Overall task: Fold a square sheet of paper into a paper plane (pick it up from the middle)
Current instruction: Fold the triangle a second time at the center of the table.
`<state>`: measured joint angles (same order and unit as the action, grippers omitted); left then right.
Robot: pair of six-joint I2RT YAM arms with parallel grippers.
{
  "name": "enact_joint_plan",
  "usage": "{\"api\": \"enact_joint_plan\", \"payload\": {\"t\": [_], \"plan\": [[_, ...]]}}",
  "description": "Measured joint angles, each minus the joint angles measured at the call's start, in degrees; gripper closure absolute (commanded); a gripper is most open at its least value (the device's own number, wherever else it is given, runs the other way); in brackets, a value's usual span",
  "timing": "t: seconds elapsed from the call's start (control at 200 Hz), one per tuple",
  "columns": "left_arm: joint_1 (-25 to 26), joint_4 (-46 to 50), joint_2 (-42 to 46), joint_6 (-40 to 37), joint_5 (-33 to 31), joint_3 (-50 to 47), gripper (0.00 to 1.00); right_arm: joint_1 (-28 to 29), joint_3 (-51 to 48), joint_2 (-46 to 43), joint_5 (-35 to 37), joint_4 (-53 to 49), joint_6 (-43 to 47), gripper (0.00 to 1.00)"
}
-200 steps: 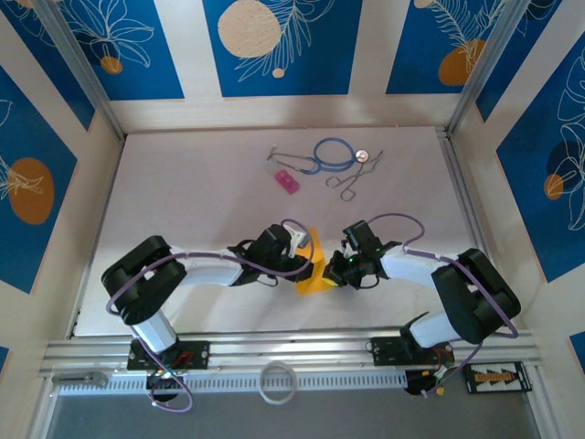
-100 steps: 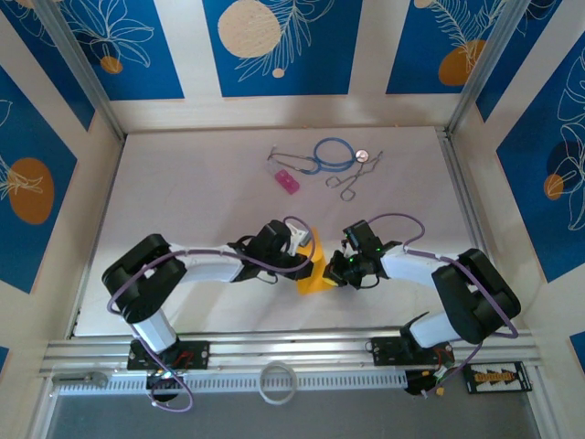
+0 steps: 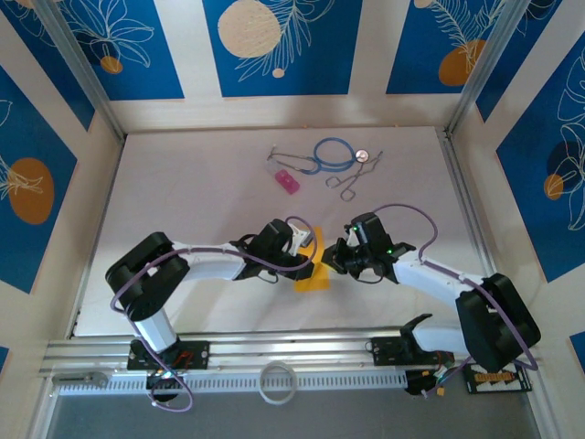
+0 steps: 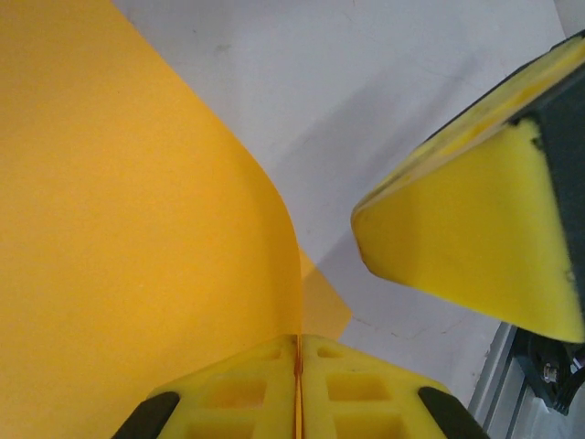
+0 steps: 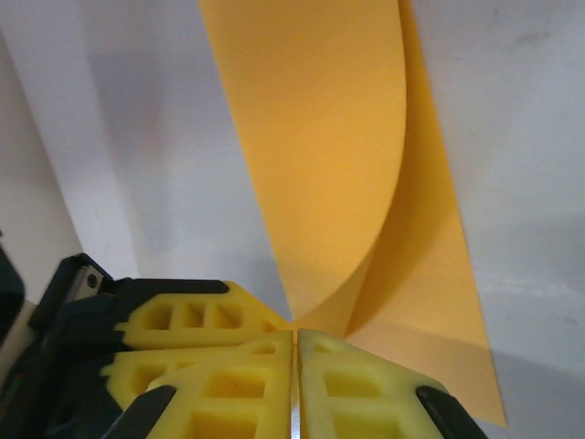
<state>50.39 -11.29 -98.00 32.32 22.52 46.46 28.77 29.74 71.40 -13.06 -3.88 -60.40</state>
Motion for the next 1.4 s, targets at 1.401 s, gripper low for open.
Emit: {"api": "enact_joint_plan", "payload": {"t": [1.401], "plan": [[0.0, 3.7, 0.0, -4.7, 1.5, 1.6, 0.85, -2.0, 8.2, 14.0, -5.2, -6.9, -5.7, 0.84]]}}
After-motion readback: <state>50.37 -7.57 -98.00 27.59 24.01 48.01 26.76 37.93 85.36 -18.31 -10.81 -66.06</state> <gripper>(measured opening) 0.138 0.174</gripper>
